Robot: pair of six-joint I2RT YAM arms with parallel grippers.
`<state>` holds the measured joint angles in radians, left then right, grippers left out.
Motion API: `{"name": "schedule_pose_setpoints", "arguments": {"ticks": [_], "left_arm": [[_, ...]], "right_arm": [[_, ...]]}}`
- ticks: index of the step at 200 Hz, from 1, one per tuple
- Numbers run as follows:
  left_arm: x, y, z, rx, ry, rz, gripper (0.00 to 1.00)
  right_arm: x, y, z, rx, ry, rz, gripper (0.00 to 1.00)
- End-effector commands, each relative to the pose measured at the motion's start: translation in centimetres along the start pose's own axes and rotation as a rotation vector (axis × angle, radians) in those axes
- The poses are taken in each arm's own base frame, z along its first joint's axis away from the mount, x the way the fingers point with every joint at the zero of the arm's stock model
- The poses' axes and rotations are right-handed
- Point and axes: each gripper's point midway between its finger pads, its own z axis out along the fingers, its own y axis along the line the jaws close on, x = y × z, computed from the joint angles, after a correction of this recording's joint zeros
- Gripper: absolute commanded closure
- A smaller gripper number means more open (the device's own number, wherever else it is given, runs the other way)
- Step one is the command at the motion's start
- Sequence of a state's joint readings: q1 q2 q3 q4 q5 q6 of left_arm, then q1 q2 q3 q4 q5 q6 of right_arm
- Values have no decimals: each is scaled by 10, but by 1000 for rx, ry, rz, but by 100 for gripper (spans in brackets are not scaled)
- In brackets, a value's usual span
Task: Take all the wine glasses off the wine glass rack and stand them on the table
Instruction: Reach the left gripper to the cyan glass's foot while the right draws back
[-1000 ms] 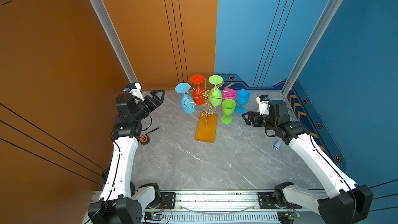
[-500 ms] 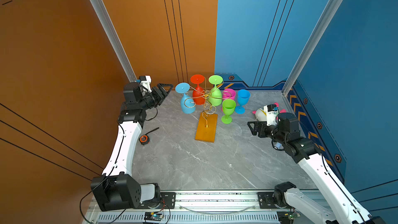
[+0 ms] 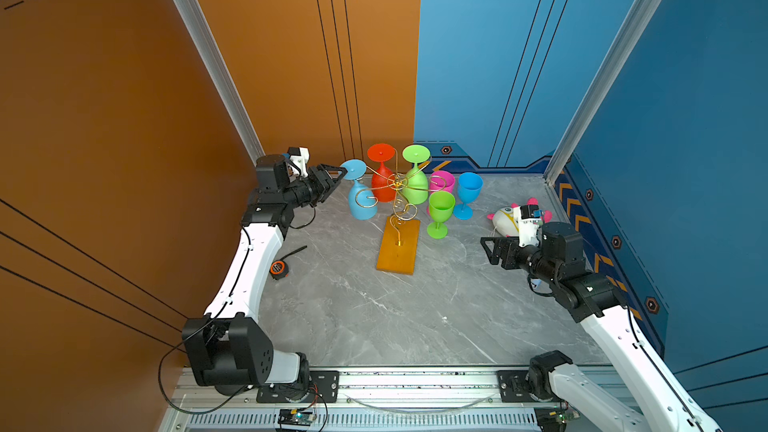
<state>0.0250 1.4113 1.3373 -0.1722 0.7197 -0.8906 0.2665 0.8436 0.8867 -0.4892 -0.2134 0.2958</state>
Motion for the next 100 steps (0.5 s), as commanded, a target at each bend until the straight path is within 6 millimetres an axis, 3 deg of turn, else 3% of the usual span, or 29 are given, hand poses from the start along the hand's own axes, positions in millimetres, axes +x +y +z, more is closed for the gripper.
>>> {"name": "schedule_pose_setpoints", "arguments": {"ticks": [1,100], "left_arm": [[0,-10,2,23,18,-2,55],[-1,-11,7,37,31,-24,78]], "right_arm": [[9,-5,-2,14,22,4,14],[7,-7,-4,26,12,3,15]]}}
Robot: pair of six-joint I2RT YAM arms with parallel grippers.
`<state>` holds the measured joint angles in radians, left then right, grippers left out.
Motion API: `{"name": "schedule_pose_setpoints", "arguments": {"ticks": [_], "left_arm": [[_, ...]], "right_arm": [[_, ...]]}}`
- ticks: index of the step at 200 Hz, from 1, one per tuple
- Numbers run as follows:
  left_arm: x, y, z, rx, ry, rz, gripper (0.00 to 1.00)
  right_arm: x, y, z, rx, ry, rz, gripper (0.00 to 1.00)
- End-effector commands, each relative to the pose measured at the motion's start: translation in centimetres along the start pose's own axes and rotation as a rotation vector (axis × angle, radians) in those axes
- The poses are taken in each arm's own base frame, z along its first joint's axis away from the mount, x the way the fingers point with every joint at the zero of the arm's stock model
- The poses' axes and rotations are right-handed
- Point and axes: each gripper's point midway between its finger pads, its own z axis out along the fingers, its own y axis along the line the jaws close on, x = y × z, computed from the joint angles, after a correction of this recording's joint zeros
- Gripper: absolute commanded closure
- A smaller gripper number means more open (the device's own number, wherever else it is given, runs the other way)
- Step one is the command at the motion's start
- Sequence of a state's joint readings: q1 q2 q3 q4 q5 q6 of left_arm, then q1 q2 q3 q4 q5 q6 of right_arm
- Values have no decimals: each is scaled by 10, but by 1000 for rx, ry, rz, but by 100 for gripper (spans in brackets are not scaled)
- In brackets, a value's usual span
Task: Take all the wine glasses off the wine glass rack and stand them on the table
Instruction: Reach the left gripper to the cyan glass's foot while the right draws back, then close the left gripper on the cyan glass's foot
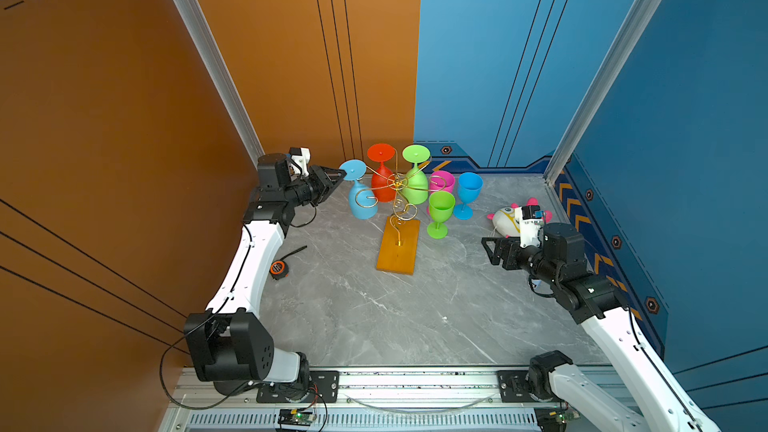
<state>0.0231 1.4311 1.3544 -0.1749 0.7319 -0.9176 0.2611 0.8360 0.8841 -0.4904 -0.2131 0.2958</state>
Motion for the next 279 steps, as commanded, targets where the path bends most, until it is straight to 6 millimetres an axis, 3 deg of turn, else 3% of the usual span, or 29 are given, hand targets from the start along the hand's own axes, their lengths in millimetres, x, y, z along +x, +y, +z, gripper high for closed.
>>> {"name": "schedule_pose_setpoints", "arguments": {"ticks": [1,190,279], "left_arm": [[0,-11,3,32,18,7,78],[-6,-25,1,126,-7,-85,100],[-11,-32,-1,155,-21,-117,100]], "right_arm": [[7,-6,-2,22,17,1,15],[8,-6,0,22,23,2,15],[9,-7,-1,21,22,4,15]]}}
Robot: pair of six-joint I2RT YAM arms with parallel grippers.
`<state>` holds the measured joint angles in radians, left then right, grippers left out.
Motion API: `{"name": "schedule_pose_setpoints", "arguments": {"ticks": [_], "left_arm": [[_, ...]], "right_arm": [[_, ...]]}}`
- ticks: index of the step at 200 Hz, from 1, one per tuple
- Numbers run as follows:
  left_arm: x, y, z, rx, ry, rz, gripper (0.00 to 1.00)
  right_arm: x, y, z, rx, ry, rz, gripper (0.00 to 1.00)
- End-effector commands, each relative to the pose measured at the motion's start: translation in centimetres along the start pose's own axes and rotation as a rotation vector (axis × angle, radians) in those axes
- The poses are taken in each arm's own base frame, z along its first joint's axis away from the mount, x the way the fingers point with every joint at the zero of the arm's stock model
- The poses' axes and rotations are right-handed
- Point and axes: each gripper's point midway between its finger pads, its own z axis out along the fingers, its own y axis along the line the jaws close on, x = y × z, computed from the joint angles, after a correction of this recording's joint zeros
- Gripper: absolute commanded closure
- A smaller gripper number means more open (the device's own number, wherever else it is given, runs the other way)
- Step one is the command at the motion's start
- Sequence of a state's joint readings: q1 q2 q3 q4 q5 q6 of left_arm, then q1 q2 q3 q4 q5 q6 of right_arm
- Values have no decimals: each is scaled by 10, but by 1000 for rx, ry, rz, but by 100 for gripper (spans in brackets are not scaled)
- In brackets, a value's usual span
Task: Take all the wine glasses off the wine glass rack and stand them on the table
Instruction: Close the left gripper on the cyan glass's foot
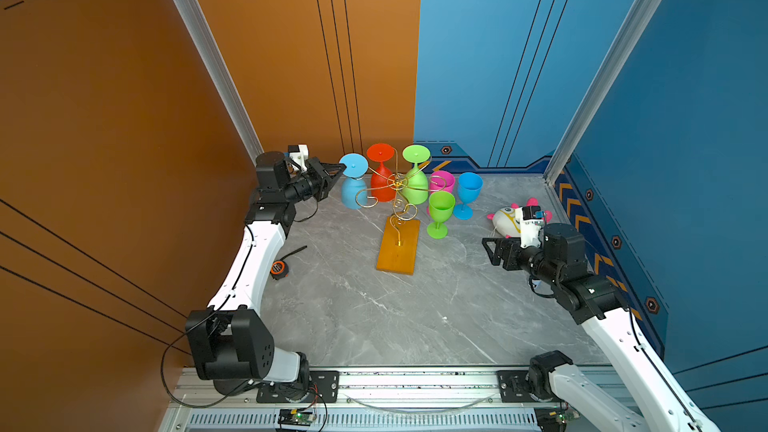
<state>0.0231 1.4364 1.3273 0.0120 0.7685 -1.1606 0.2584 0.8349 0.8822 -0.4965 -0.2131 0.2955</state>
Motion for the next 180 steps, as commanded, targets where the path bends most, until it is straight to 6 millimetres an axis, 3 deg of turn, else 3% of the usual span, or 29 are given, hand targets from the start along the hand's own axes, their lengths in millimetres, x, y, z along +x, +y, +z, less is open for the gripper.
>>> {"name": "schedule_pose_setpoints", "arguments": {"ticks": [1,65,180], "left_arm": [[1,-11,-1,39,9,20,100],[3,-11,4,42,25,23,100],[25,-17,10,70,106,38,100]], "right_arm": [[8,-5,-1,17,17,2,15],[9,-6,1,18,21,2,15],[11,-5,0,14,22,7,15]]}}
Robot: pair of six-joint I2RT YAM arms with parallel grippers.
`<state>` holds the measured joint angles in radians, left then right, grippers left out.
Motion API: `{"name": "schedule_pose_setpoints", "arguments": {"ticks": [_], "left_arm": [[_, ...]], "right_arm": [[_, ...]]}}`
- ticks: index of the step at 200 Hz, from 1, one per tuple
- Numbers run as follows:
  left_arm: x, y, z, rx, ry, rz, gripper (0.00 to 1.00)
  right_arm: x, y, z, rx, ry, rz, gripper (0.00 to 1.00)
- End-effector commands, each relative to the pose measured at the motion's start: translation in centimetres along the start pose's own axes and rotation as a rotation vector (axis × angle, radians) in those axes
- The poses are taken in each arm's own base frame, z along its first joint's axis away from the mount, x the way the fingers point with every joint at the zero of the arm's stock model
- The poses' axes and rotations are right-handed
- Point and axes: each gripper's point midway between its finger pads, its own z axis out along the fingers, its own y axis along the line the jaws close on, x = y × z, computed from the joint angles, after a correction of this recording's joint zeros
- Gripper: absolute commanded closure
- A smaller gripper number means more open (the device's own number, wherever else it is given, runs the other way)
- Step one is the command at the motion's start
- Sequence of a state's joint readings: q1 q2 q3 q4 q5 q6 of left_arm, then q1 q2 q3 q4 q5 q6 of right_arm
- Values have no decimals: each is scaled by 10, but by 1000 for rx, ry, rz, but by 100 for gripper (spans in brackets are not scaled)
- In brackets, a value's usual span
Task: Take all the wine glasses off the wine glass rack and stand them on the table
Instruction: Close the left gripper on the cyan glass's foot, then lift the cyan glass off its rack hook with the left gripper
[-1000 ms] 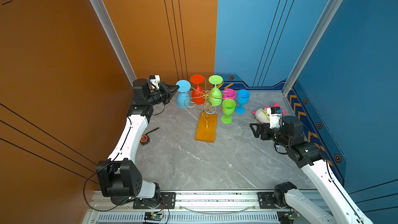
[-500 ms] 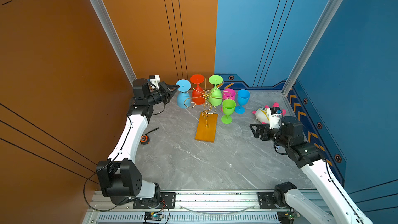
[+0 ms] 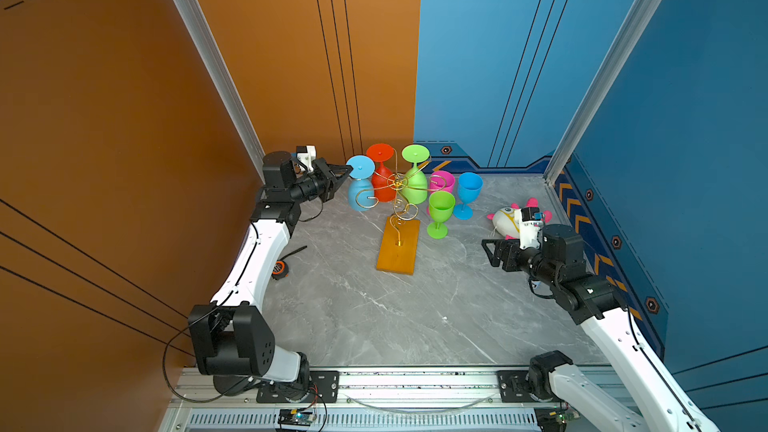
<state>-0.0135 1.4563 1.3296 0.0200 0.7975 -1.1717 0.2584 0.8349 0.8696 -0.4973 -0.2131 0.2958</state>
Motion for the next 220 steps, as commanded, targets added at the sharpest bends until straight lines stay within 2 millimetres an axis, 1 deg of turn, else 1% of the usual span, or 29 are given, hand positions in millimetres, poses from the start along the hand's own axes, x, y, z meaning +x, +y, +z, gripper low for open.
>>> {"name": "schedule_pose_setpoints", "arguments": {"ticks": [1,56,105,163,220], "left_arm": [[9,-17,-1,54,42,54,100],[17,-16,-9,60,58,52,100],[30,-16,-15,80,99,53,100],[32,-19,-23,99,106,50,100],[33,-21,-39,106,72,57,100]], "right_arm": [[5,-3,-2,9,9,4,15],[5,-3,-4,8,4,4,15],[5,-3,-4,6,2,4,15],[5,-2,-5,4,1,6,15],[6,-1,-3,-1,8,6,15]]}}
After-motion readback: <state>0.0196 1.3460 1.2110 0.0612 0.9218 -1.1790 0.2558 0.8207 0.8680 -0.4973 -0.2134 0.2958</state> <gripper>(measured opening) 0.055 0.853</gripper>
